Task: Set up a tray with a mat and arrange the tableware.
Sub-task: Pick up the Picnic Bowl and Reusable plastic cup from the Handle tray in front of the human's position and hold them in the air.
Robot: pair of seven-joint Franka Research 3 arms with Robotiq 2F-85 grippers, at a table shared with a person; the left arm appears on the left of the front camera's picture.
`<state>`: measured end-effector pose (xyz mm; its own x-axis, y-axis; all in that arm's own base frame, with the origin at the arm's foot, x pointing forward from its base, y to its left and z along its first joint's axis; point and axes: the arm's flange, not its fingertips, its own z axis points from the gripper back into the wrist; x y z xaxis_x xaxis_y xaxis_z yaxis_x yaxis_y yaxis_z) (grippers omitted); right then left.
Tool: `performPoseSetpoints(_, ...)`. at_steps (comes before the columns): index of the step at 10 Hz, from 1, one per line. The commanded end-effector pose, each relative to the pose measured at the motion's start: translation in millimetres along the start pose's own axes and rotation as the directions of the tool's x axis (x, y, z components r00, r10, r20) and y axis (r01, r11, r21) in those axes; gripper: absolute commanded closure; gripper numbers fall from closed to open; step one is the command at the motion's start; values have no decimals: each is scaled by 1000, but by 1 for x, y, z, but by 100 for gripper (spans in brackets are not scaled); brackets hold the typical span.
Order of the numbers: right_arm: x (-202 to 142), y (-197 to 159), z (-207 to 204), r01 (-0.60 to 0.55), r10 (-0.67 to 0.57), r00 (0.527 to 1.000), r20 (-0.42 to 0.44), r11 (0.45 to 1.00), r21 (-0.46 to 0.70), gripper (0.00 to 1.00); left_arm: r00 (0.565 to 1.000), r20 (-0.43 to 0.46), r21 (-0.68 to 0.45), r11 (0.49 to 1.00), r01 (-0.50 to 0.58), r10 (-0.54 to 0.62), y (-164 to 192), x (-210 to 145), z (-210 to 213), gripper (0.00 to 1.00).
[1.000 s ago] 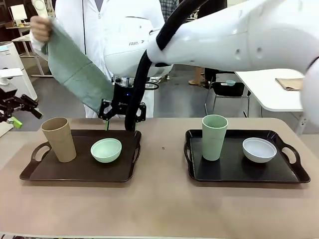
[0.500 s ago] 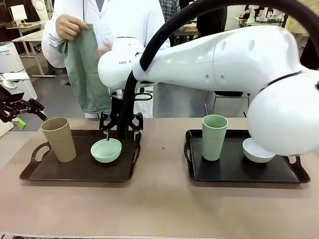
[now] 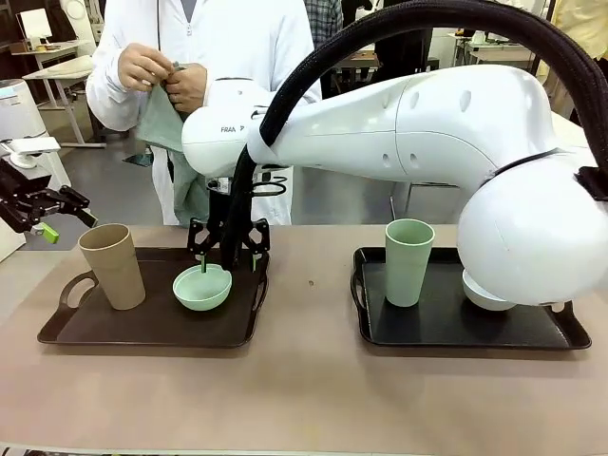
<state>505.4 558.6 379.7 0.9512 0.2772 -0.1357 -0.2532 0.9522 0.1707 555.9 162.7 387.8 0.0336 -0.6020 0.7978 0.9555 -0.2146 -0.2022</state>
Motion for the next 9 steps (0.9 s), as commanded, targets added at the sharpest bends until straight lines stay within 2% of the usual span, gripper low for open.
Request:
performPoseSetpoints(1, 1, 7, -10, -10, 11, 1000, 15, 999, -31, 0, 999, 32, 87, 996, 27, -30, 6, 0, -3, 0)
performPoseSetpoints(2, 4, 10, -19, 12, -9, 999, 34, 997, -78, 0, 996, 37, 139, 988, 71, -77, 5, -9, -11, 0)
performPoseSetpoints(4, 5, 14, -21, 17, -13, 999, 46, 996, -90, 0, 994, 14, 246, 964, 100, -107, -9, -20, -24, 0)
performPoseSetpoints(9, 4, 23, -23, -7, 13, 997, 73, 996, -89, 0, 994, 58, 212, 974, 82, -96, -26, -38, -44, 0)
